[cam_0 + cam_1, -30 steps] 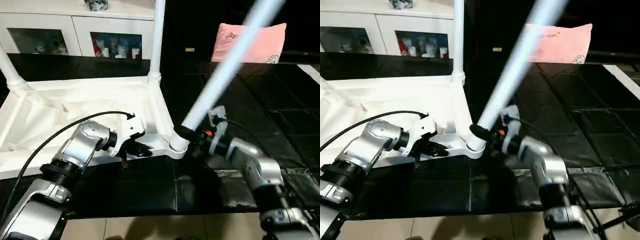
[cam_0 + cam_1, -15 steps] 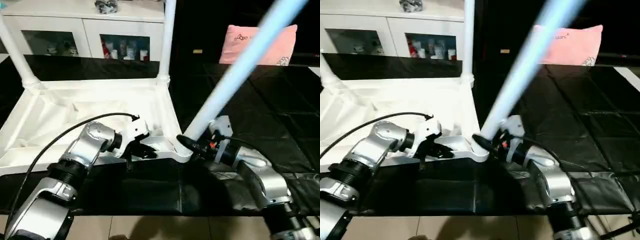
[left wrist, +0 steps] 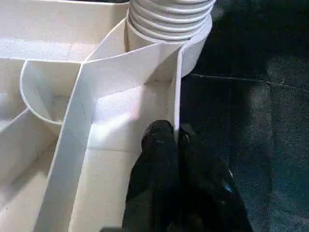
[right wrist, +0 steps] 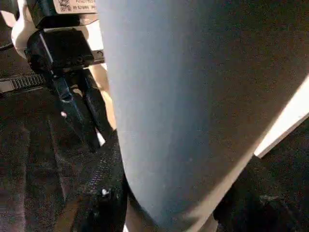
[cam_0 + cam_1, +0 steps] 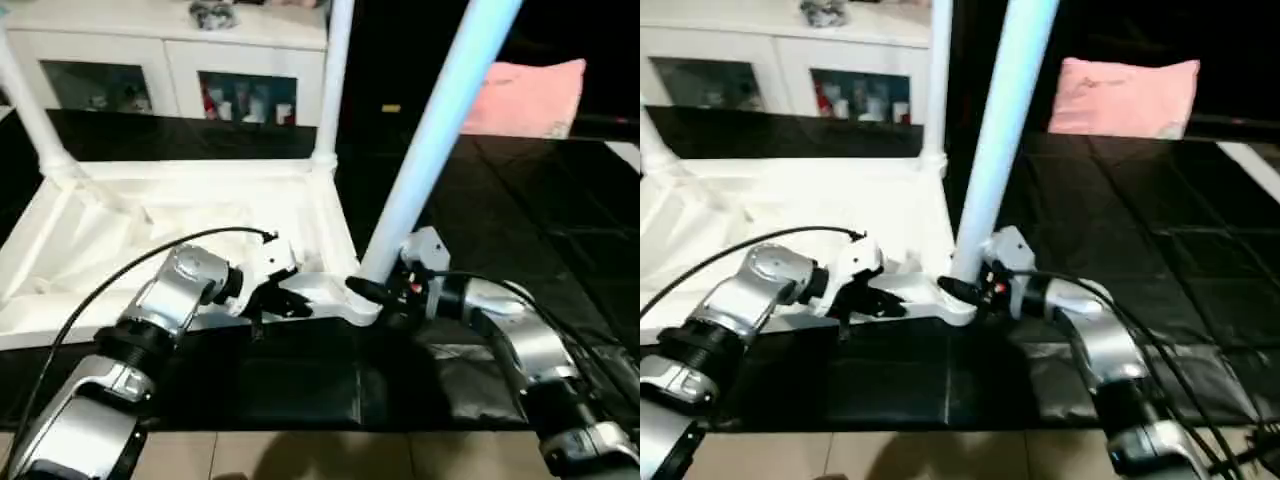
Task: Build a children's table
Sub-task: Insert table leg to table base, then rotate leg to tighten
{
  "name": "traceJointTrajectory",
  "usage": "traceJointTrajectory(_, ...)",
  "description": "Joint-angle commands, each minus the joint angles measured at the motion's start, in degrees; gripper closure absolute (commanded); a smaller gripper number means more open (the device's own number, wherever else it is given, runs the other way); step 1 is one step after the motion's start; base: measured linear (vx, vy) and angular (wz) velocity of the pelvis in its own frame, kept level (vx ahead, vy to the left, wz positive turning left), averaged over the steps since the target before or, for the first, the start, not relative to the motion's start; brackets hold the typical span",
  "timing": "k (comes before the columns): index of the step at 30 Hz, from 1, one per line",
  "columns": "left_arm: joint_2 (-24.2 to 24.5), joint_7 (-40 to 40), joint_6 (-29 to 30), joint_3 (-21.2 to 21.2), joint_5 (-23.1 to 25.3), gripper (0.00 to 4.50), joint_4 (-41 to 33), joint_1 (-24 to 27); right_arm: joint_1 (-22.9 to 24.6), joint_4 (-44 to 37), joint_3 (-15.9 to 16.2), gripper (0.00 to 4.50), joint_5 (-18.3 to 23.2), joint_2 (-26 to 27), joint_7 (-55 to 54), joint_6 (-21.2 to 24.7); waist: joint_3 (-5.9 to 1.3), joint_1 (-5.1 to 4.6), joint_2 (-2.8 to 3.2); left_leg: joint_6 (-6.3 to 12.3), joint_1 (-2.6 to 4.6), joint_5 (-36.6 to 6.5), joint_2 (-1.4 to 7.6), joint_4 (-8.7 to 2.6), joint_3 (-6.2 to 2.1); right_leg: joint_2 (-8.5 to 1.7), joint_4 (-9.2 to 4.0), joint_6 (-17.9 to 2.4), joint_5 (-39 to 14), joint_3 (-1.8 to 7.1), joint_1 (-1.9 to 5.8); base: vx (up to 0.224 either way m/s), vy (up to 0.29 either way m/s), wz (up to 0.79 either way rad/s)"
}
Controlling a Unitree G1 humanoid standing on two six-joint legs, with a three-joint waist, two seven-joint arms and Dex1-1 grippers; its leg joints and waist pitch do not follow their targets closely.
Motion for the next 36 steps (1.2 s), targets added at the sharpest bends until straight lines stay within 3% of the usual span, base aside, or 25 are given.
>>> traceJointTrajectory(1,1.2,1.5,-1.9,2.3,-0.4,4.5,-1.5,-2.3,3.0,5.3,4.0,2.57,-2.8,0.0,2.9,2.6,-3.06,-0.47,1.01,0.87,0.63,-19.4,1.56,-4.26,-0.9,-4.28,-6.52,-1.9,-31.8,2.93,2.57,0.0,0.0,0.0)
traceJointTrajectory(2,1.2,0.5,-2.8,2.0,-0.6,4.5,-1.6,-2.5,2.9,5.0,4.1,2.57,-2.6,-0.1,3.7,2.7,-3.21,-0.5,1.01,0.86,0.48,-18.8,1.71,-4.47,-0.96,-4.16,-6.12,-2.7,-29.0,3.11,2.76,0.0,0.0,0.0)
traceJointTrajectory(4,1.4,-1.0,-3.9,1.5,-0.7,4.5,-2.0,-2.6,3.2,4.0,4.7,2.57,-2.3,-0.6,5.2,2.7,-3.27,-0.47,1.7,0.76,0.51,-18.7,1.85,-4.61,-1.05,-4.15,-5.77,-3.8,-26.8,3.29,2.8,0.0,0.0,0.0)
traceJointTrajectory(8,1.9,-4.2,-7.2,-0.2,0.0,4.5,-1.3,-3.6,3.5,3.0,6.3,2.57,-2.6,-1.9,8.9,2.3,-3.67,-0.33,1.71,1.27,0.28,-15.9,2.0,-4.56,-0.75,-3.97,-4.59,-7.5,-17.8,3.85,3.17,0.0,0.0,0.0)
traceJointTrajectory(13,2.4,-7.9,-10.0,-1.6,0.2,4.5,-0.5,-4.6,3.0,0.8,7.2,2.57,-1.9,-2.8,12.5,3.9,-3.74,0.34,1.7,2.01,0.19,-13.5,2.02,-4.54,-0.43,-3.86,-4.11,-8.7,-15.5,3.95,3.47,0.0,0.0,0.0)
traceJointTrajectory(14,2.4,-8.4,-10.0,-1.7,0.1,4.5,-0.6,-4.6,3.0,0.4,7.3,2.57,-1.7,-2.9,13.0,4.2,-3.68,0.29,1.44,1.82,0.21,-13.6,2.15,-4.57,-0.43,-3.95,-4.12,-8.7,-16.0,3.98,3.44,0.0,0.0,0.0)
traceJointTrajectory(16,2.4,-8.7,-11.0,-2.3,0.8,4.5,0.3,-5.2,3.1,-0.8,7.7,2.57,-1.4,-3.0,14.2,4.7,-3.58,0.33,1.73,1.47,0.33,-14.4,2.19,-4.65,-0.49,-4.02,-4.31,-8.3,-17.8,3.97,3.34,0.0,0.0,0.0)
traceJointTrajectory(24,1.8,-6.9,-11.5,-2.3,1.8,4.5,2.3,-6.0,3.2,-1.9,7.7,2.57,-1.7,-2.4,14.2,5.6,-3.36,0.32,1.41,0.9,0.64,-16.0,2.07,-4.68,-0.51,-4.2,-4.98,-6.6,-22.7,3.95,3.02,0.0,0.0,0.0)
traceJointTrajectory(27,1.1,-4.3,-9.3,-1.0,1.7,4.5,3.1,-6.0,3.0,-1.7,6.2,2.57,-1.8,-0.9,10.4,6.3,-3.1,0.2,1.37,0.79,0.79,-17.1,2.0,-4.75,-0.51,-4.27,-5.32,-6.0,-25.0,3.9,2.92,0.0,0.0,0.0)
traceJointTrajectory(28,0.8,-2.9,-8.1,-0.3,1.6,4.5,2.9,-5.9,2.8,-1.2,5.4,2.57,-2.2,-0.2,7.8,6.2,-2.84,0.1,1.43,0.49,1.18,-19.0,1.92,-4.84,-0.63,-4.22,-5.73,-5.1,-27.9,3.65,2.74,0.0,0.0,0.0)
traceJointTrajectory(30,0.4,-0.1,-5.3,0.8,1.4,4.5,1.8,-5.5,2.2,0.0,3.8,2.57,-3.7,1.2,1.9,5.9,-2.5,-0.55,1.18,-0.51,1.82,-22.4,1.51,-4.53,-0.9,-4.34,-6.79,-2.3,-35.2,2.76,2.43,0.0,0.0,0.0)
traceJointTrajectory(31,0.1,1.4,-3.3,1.4,1.3,4.5,0.3,-5.0,1.7,1.0,2.8,2.57,-4.5,1.9,-1.5,5.7,-2.59,-0.69,1.2,-0.57,1.86,-22.5,1.32,-4.39,-0.94,-4.33,-7.07,-1.4,-36.4,2.49,2.47,0.0,0.0,0.0)
traceJointTrajectory(33,-0.7,6.0,4.4,3.8,0.6,4.5,-5.0,-3.4,-0.6,4.4,-0.4,2.57,-5.4,4.5,-11.1,6.8,-2.57,-1.59,1.03,-1.04,1.76,-22.7,1.52,-4.34,-1.31,-4.44,-7.32,-0.4,-37.3,1.71,2.46,0.0,0.0,0.0)
traceJointTrajectory(34,-0.7,6.0,4.4,3.8,0.6,4.5,-5.0,-3.4,-0.6,4.4,-0.4,2.57,-5.4,4.5,-11.1,6.8,-2.52,-2.32,1.27,-1.05,1.71,-23.9,1.53,-4.29,-1.47,-4.37,-7.56,-0.1,-37.3,1.37,2.45,0.0,0.0,0.0)
traceJointTrajectory(35,-1.3,8.2,9.6,5.1,0.5,4.5,-9.1,-2.4,-3.2,7.8,-2.0,2.57,-5.9,6.5,-17.1,7.4,-2.51,-2.74,1.11,-1.18,1.55,-24.4,1.79,-4.4,-1.62,-4.46,-7.53,-0.2,-37.0,1.36,2.61,0.0,0.0,0.0)
traceJointTrajectory(36,-1.3,8.2,9.7,5.1,0.5,4.5,-9.3,-2.3,-3.3,7.9,-2.0,2.57,-5.9,6.6,-17.2,7.4,-2.51,-3.54,1.23,-1.23,0.92,-25.4,1.92,-4.63,-1.98,-4.47,-7.23,-0.4,-35.8,1.18,3.05,0.0,0.0,0.0)
